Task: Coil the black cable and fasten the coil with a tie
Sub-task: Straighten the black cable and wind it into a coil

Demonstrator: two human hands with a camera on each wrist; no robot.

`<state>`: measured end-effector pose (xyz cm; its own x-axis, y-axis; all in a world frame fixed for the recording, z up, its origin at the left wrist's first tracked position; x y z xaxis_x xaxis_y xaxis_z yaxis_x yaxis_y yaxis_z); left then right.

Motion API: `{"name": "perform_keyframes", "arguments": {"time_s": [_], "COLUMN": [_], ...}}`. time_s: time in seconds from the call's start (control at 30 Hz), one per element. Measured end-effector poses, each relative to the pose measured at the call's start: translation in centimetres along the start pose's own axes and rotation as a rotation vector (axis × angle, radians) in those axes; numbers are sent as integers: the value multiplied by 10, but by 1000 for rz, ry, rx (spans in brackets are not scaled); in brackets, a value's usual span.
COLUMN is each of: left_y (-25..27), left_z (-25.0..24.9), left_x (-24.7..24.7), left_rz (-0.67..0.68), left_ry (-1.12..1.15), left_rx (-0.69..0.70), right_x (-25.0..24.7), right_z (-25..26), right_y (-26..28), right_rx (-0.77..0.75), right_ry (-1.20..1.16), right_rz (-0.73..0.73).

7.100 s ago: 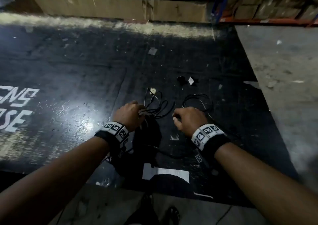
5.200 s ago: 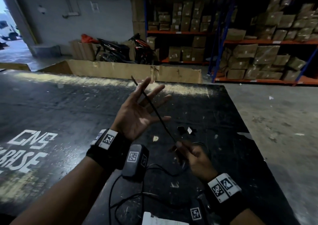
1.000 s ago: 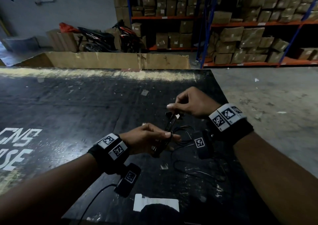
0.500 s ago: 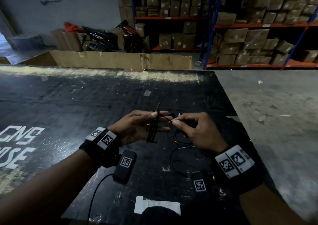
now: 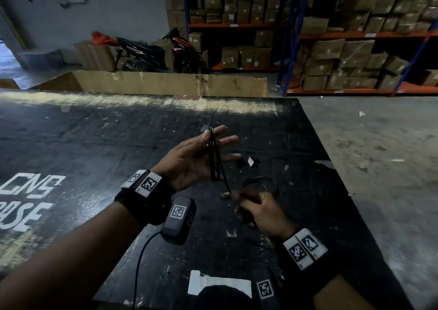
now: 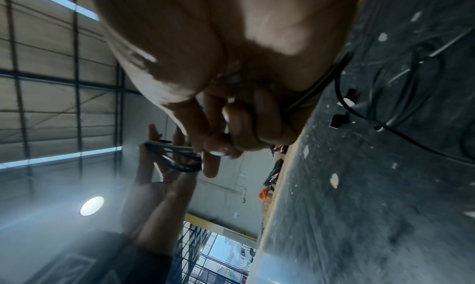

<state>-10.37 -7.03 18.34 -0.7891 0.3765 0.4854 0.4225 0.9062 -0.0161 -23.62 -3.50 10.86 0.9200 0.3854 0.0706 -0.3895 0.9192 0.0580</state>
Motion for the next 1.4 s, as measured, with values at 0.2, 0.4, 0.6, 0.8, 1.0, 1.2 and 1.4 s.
{"name": "perform_keyframes", "arguments": {"time_s": [0.2,0.4,0.6,0.8,1.0,1.2,1.4], "left_y": [-1,9,22,22,19,16,4], "left_z": [-22,-53,3,47,49,19,-1], "left_x": [17,43,66,22,-1,-22,-20], "left_rz": [108,224,355,93,-38,-137,-162], "left_ry": [49,135,-55,-272,-328,-283,-198], "left_rx": [53,102,-132,-264,-302,-183,-75], "right_x": [11,-6,-63,-44,-15,-2,13], "right_z": [-17,-41,19,123,156,140,95], "right_y": [-9,-35,-92,-85,-57,-26,-10], "right_rx": [32,77,-121,-191,-248,-337,-310], "right_ry": [97,301,567,676,706,614,323], "right_rz": [159,199,-106,-32,29,74,93]}}
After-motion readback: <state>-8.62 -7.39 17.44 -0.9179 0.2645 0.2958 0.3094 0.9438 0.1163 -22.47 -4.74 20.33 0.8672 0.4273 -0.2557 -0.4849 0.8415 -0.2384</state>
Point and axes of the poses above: each hand's wrist, its own y-axis away from the middle knuckle, its own x-axis out of the palm, z = x × y, the point moved 10 cm from there along -y, towards the middle knuckle
